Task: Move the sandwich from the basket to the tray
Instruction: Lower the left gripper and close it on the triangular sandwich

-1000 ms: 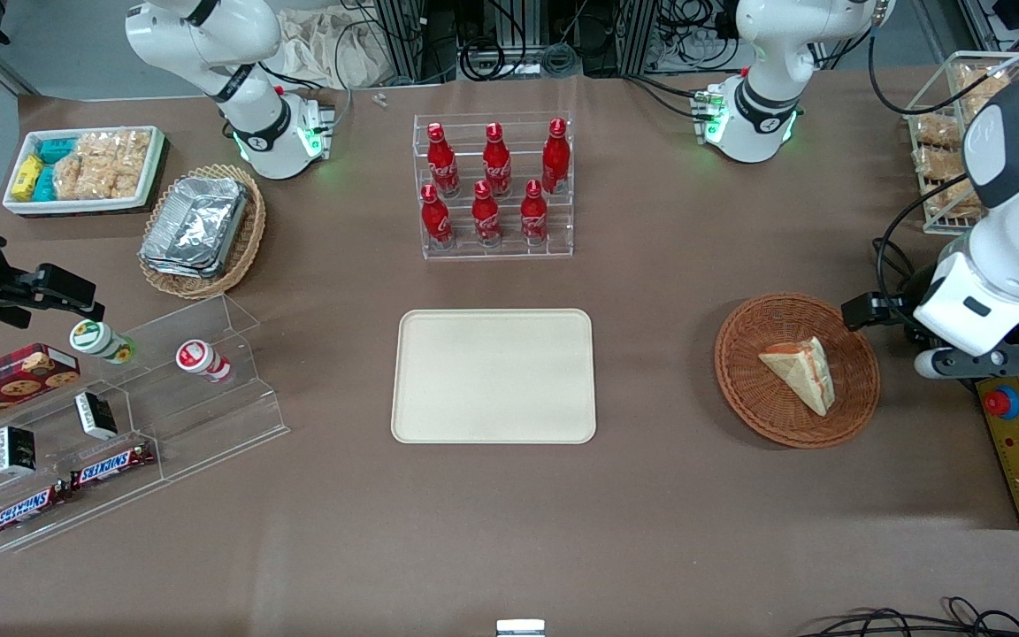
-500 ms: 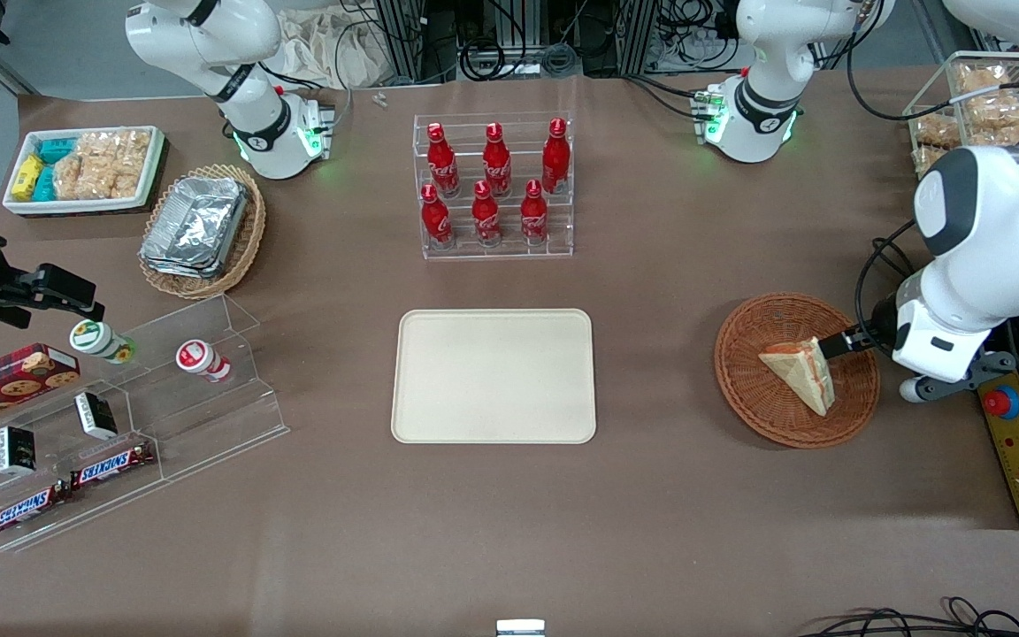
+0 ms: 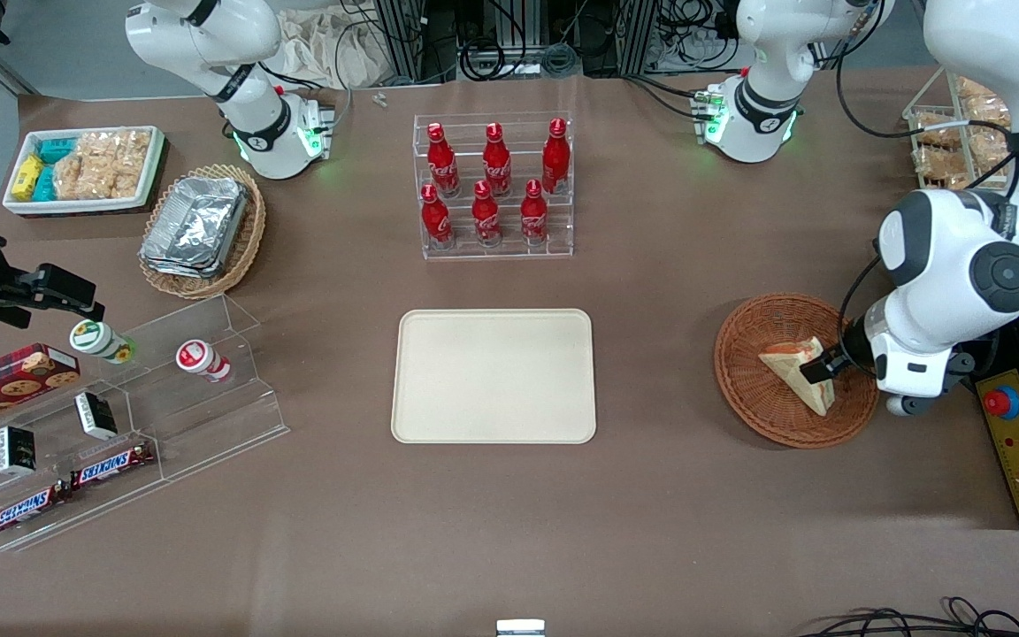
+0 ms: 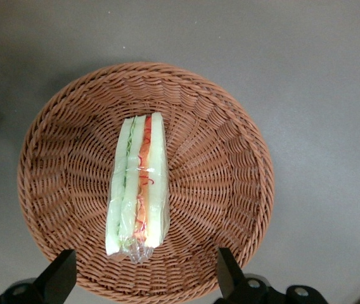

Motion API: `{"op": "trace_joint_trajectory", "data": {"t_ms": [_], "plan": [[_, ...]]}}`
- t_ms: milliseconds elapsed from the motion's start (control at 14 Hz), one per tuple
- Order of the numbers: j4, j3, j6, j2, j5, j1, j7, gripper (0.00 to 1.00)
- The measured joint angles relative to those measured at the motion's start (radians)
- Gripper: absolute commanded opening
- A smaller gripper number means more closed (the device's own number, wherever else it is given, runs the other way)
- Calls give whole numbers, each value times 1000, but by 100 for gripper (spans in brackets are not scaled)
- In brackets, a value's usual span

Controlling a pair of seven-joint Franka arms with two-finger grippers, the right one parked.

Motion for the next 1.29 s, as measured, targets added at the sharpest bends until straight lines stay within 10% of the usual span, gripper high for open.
{"op": "trace_joint_trajectory", "data": {"t_ms": [1143,1286], "plan": [[-143,25,227,84,0,4,-4,99],[-144,25,253,100,0,4,-4,49]]}}
